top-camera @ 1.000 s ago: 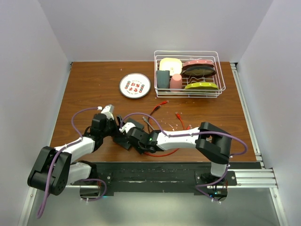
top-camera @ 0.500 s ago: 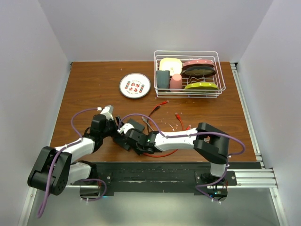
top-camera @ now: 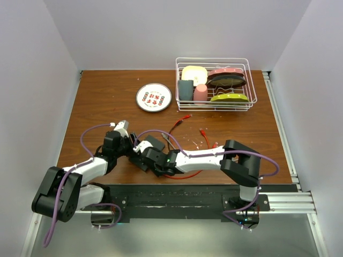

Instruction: Insert the plug into the switch port

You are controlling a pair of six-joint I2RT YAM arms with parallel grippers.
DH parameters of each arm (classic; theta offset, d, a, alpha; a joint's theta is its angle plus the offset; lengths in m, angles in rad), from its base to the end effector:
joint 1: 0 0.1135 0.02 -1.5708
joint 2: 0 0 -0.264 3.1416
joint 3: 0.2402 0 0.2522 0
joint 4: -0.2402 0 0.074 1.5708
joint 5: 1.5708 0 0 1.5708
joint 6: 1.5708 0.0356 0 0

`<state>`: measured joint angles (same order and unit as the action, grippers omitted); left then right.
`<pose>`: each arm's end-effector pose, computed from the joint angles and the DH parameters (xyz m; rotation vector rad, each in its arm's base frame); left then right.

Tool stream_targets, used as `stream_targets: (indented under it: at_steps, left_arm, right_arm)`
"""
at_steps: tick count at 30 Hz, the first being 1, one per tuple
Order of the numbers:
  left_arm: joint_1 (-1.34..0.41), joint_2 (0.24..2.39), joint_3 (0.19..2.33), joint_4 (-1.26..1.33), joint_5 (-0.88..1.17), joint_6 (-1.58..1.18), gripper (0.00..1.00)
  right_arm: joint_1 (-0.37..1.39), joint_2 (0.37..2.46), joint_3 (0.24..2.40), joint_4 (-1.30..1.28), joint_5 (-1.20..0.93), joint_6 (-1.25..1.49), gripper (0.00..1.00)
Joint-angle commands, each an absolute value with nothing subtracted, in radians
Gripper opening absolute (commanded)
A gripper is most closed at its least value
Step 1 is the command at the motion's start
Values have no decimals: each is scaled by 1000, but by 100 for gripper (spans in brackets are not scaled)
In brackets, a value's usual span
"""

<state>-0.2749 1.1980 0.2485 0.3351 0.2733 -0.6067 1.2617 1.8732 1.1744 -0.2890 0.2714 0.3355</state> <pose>0.1934 -0.0645 0.1327 -0.2150 2.2622 -0.7832 0.1260 0.3633 0.1635 -1.0374 2.3097 0.3028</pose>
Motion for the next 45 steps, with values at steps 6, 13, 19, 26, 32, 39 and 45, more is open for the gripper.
stream_targets:
  at_steps: [6,13,19,26,32,39,45]
  left_arm:
    - [-279,1193,226,331,368,-609,45]
    - [-279,1193,207,334,382,-643,43]
    - [-281,1198,175,367,417,-672,42]
    - [-281,1197,160,383,440,-684,40]
    - [-281,1197,147,393,462,-699,36]
    - [-282,1167,127,393,494,-724,32]
    - [-282,1128,110,377,503,-741,31]
  right_arm:
    - [1261,1864,1233,-193,313,327,0]
    - [1262,1851,1224,-129,356,354,0]
    - [1262,1852,1223,-84,379,364,0]
    - [1261,1867,1218,-25,387,338,0]
    - [1256,1885,1247,34,390,324,0]
    - [1239,1899,1269,80,385,330,0]
    - [1226,1925,1313,84,365,328,0]
